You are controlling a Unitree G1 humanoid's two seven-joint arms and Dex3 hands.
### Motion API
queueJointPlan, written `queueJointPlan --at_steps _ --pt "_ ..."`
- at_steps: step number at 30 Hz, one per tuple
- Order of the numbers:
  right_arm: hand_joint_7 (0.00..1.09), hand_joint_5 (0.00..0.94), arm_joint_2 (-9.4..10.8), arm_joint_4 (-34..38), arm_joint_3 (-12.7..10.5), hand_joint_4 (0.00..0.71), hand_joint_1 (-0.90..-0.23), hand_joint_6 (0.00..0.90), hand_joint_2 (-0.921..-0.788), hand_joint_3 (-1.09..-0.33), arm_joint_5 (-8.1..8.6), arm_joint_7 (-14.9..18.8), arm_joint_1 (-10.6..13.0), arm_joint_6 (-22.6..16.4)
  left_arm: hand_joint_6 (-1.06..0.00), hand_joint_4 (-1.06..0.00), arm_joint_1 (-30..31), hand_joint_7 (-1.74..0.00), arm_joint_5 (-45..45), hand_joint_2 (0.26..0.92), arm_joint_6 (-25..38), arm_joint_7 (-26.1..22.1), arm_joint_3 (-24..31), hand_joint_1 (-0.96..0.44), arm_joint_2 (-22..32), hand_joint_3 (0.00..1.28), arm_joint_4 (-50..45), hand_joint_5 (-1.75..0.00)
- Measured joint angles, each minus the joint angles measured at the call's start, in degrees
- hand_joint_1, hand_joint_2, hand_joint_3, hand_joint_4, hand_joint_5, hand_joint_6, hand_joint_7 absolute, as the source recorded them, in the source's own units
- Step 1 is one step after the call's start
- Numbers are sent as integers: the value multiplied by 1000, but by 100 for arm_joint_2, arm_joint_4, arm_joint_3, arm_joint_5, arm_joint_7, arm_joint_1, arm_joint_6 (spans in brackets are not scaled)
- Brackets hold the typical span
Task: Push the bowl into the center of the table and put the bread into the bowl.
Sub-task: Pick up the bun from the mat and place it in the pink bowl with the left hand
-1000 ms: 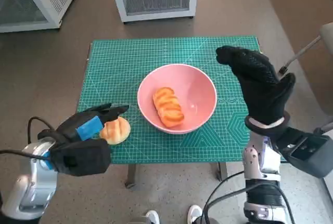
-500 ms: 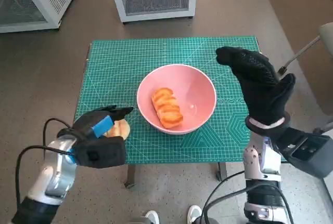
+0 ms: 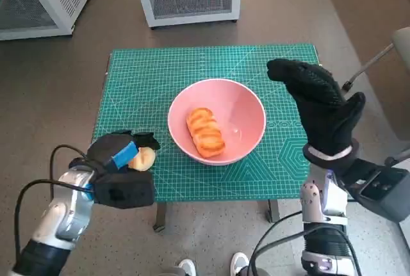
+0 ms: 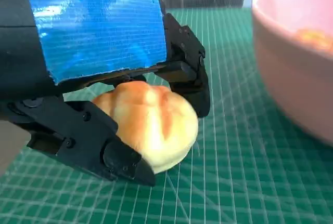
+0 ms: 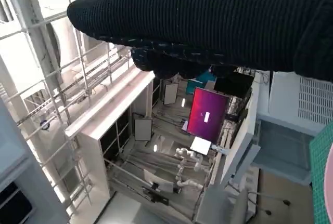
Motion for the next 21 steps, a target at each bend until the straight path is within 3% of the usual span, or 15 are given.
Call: queueJointPlan --at_steps 21 --pt "638 0 1 61 2 342 -525 0 -921 -518 -13 16 -13 -8 -679 -776 20 -1086 -354 916 542 -483 1073 4 22 14 -2165 -1096"
